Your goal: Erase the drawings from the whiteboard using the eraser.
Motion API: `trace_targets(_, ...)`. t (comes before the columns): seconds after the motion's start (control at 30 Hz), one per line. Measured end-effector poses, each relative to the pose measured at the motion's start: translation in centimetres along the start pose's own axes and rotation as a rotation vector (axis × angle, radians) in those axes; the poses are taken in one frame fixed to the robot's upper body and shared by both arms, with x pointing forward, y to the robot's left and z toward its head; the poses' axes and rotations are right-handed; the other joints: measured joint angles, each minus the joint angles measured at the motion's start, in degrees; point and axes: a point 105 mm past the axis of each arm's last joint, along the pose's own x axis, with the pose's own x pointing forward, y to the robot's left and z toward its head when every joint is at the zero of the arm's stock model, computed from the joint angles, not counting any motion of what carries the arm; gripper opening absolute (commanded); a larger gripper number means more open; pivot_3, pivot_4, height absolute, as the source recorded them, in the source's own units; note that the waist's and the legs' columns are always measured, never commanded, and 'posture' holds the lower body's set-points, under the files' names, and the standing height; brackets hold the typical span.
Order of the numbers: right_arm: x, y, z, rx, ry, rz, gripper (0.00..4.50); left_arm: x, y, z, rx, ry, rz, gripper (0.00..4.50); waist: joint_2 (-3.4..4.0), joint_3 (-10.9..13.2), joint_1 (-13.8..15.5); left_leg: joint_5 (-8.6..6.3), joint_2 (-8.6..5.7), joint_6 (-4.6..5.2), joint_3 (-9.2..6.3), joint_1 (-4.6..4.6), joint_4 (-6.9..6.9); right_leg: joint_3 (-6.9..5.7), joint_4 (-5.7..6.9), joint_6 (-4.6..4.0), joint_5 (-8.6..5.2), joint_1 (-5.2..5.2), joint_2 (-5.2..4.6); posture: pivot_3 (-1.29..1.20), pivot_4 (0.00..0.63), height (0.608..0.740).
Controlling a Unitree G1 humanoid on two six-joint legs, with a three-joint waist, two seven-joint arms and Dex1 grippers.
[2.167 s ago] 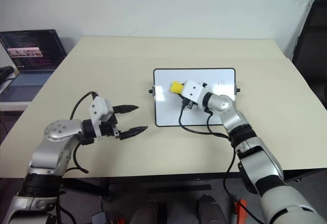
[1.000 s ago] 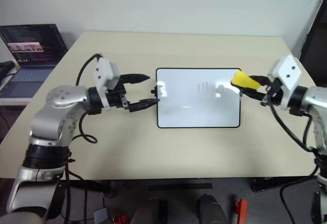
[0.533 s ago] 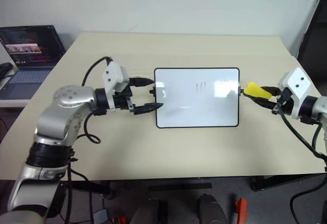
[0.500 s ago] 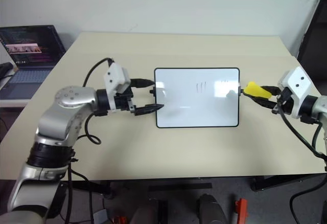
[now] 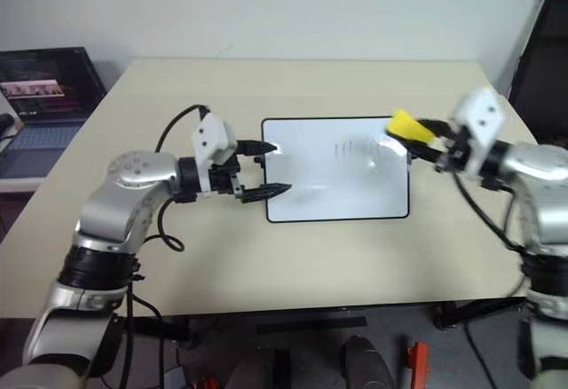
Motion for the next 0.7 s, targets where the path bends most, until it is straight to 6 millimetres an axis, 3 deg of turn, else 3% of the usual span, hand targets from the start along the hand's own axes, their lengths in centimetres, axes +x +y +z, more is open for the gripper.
trace_targets(0.1, 3.6, 0.7, 0.3, -0.019, -0.056, -0.032, 1.35, 0.1, 0.0, -0.3, -0.011, 0.009, -0.001, 4.50, 0.00, 0.0, 0.2, 0.00, 0.00, 0.00, 0.00, -0.02, 0.00, -0.01, -0.01, -0.19, 0.10, 0.00, -0.01, 0.00, 0.150, 0.740)
trace_targets(0.27, 6.5, 1.5, -2.6, 0.010, -0.011, -0.093, 1.35, 0.2, 0.0, -0.5, -0.015, 0.011, -0.002, 4.50, 0.00, 0.0, 1.2, 0.00, -0.07, -0.01, -0.01, -0.21, 0.01, -0.08, -0.07, -0.19, 0.10, -0.11, -0.12, 0.00, 0.150, 0.740)
trace_targets(0.7, 7.2, 0.5, -6.8, -0.002, 0.097, -0.161, 1.35, -0.4, -0.2, -1.4, -0.033, 0.035, 0.011, 4.50, 0.00, 0.0, 1.2, 0.00, -0.06, -0.01, -0.02, -0.20, 0.01, -0.08, 0.03, -0.20, 0.11, -0.15, -0.10, 0.00, 0.150, 0.740)
